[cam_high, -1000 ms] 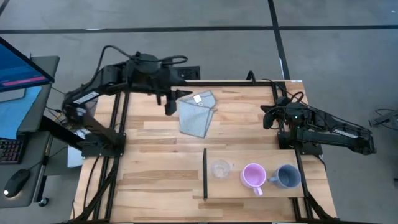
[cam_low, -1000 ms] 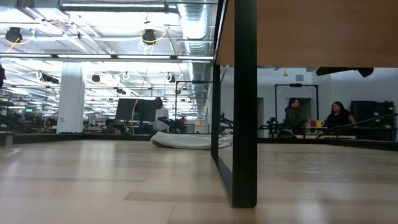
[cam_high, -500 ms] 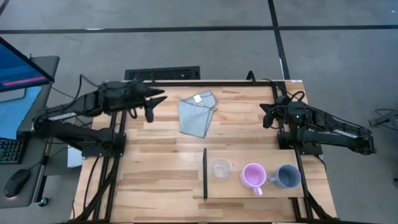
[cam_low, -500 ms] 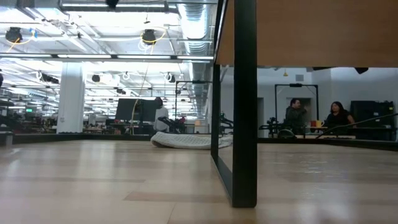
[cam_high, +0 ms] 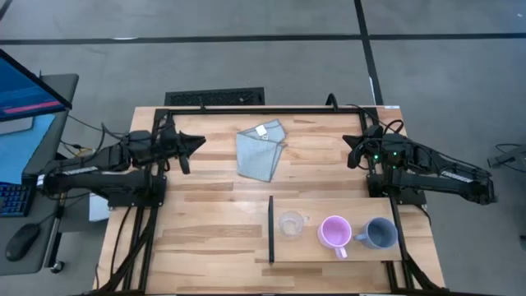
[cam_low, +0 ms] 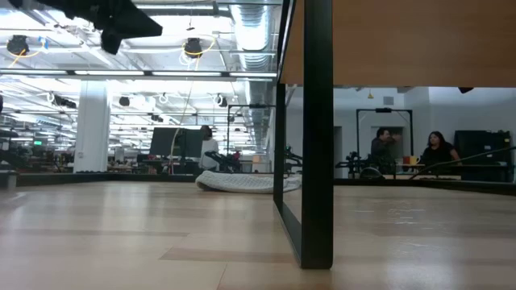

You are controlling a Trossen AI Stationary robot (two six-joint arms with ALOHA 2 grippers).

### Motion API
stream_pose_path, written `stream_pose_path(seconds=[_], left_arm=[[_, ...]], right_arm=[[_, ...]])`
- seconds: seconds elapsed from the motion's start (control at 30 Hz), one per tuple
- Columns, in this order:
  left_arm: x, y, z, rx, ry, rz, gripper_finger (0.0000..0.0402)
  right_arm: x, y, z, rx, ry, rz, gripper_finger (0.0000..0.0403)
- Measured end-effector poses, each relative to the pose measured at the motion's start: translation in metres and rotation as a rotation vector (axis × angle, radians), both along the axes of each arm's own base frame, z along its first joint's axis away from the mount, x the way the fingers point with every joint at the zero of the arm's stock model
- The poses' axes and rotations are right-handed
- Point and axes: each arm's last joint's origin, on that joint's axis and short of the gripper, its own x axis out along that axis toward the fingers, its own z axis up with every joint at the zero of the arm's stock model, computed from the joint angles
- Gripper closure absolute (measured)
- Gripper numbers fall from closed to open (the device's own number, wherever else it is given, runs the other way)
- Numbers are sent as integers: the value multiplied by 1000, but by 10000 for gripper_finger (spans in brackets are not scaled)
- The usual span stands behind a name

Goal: Stack small to large cups/mugs on shelf
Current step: Return to Home Position

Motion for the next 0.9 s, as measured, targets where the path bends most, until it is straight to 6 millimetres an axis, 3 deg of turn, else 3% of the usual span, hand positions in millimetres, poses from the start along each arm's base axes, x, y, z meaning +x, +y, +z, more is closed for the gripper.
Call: stream_pose_path(seconds=[0.1,0.53,0.9], left_arm=[[-6,-1,-7,-13,-23,2,395],[-14,-2,-31,-27,-36,37,401],[-14,-2,-67,-30,-99,18,401]], right_arm=[[0,0,0,1,0,0,394],[3,-1,0,-22,-49,0,399],[16,-5,-38,-75,-147,11,399]])
